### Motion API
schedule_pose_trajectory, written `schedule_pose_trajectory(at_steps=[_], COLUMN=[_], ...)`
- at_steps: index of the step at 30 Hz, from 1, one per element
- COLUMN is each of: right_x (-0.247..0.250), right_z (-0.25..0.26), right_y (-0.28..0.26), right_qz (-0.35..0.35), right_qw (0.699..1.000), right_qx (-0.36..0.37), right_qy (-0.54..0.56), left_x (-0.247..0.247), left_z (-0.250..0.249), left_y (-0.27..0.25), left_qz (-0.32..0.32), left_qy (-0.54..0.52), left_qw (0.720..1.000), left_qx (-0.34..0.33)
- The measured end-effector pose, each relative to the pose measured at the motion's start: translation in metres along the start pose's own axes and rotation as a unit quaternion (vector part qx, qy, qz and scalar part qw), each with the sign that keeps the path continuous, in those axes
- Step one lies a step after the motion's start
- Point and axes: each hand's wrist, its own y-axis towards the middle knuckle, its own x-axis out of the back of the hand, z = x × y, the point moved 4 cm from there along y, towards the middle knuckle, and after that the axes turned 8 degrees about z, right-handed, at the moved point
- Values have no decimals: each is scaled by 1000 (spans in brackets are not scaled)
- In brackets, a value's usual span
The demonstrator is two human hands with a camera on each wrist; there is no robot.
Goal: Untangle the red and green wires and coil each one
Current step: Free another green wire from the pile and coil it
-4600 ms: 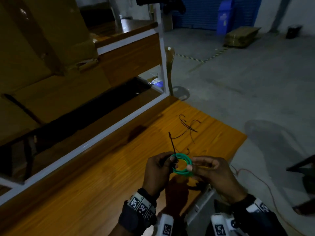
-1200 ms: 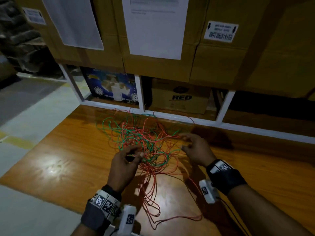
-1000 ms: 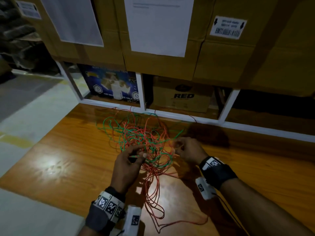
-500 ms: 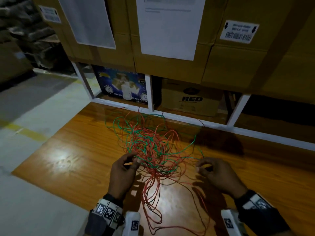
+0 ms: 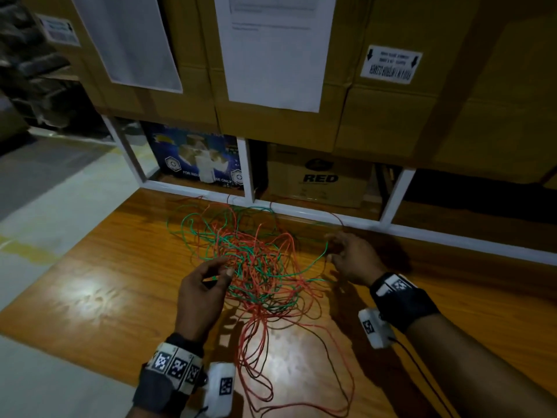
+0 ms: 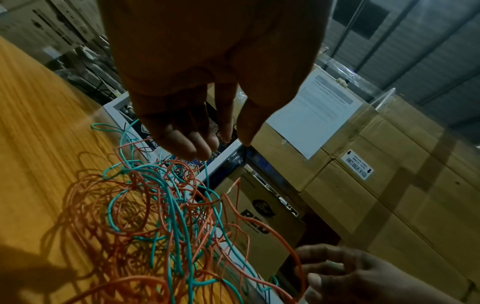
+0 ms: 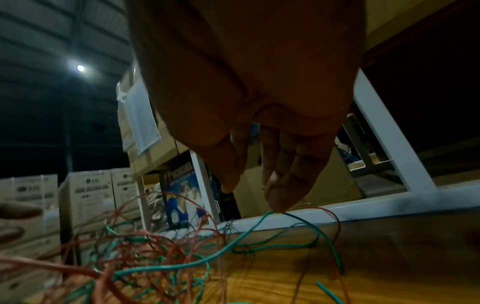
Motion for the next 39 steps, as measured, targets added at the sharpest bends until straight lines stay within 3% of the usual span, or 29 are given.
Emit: schedule_pose_trajectory(at_steps=[5,10,16,18,22,28,32,34,39], right_x=[-35,-35,-24,-26,-32,-59,-82,-88,-74], right_z=[9,24,59,65,69,88,87,84,67], right_y=[18,13,3,-1,-11,-30,-27,-25,-34], right_qz=[122,23,-37,-37,-28,7,41,45,-1], right_qw=[983,994,994,994,994,986,988,989,995], right_qx=[-5,7,85,87,98,166,140,129,102], right_qy=[-135,-109,-59,-45,-30,5,-43,-55,21], left_x=[14,38,59,51,19,17,13,14,44], left_z=[7,20,9,4,2,-21,-26,-16,29], left_y=[-4,16,66,71,65,57,49,43,25], left_qz=[-22,-63,-89,-69,50,59,128,111,-16], left_qy=[4,-8,-30,-52,-52,-176,-117,-81,-58], left_qw=[1000,997,995,995,995,982,985,990,996], left_qx=[15,40,46,46,68,38,2,2,63])
